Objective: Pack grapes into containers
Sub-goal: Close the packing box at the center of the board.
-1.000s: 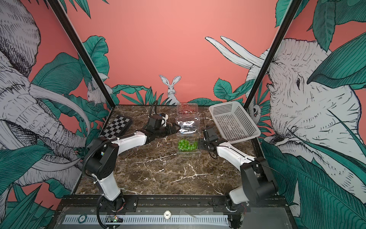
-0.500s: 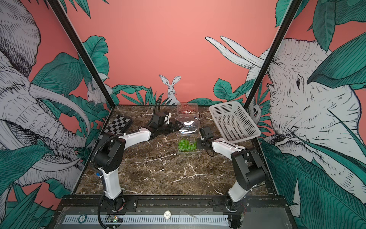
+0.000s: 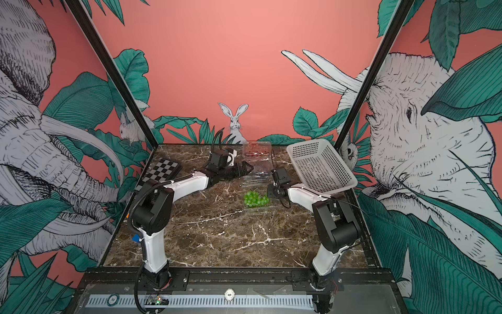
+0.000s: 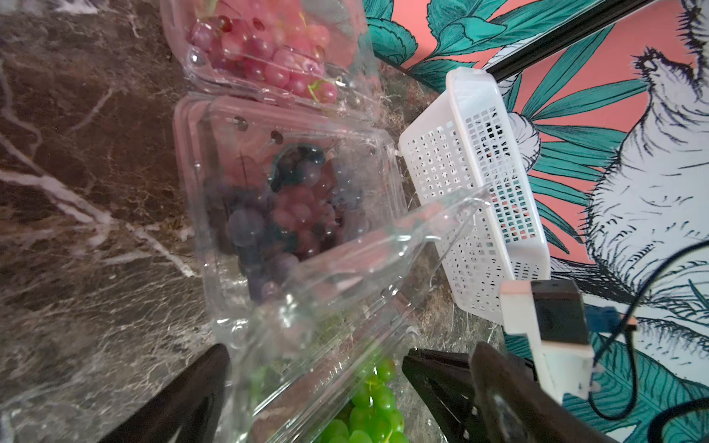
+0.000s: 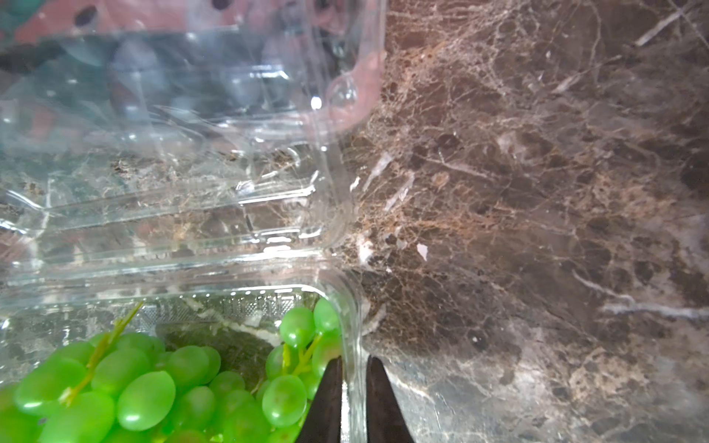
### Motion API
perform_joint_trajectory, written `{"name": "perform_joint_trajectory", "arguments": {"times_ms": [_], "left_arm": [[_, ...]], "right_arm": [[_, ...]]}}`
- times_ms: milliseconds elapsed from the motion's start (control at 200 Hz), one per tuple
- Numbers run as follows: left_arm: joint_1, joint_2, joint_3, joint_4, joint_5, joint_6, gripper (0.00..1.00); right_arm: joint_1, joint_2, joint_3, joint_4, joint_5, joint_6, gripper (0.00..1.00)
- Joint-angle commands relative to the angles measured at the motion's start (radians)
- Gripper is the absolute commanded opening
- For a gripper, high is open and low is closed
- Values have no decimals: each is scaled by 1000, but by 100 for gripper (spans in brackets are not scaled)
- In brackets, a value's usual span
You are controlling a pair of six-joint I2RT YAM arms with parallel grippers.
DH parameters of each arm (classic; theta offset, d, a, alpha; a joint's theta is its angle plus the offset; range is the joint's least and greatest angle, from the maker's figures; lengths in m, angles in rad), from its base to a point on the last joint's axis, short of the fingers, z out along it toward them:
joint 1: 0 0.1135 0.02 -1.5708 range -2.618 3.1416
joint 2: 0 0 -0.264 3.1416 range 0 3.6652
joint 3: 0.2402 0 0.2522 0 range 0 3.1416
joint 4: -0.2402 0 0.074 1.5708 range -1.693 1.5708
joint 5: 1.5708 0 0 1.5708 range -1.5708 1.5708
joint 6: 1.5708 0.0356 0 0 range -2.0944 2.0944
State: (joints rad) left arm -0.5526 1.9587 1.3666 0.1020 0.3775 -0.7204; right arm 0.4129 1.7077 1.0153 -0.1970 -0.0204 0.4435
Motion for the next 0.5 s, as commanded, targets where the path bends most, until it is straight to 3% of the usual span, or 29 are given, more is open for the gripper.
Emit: {"name": "perform_joint_trajectory", "arguments": {"times_ms": [0,495], "left_arm": [[5,-3,23,-1,6,20,99],[3,-31,-10,117,59,41,99]], "right_arm": [[-1,10,26,-7,-7,-8,16],[-26,-46,28,-7,-64,29,38]]}}
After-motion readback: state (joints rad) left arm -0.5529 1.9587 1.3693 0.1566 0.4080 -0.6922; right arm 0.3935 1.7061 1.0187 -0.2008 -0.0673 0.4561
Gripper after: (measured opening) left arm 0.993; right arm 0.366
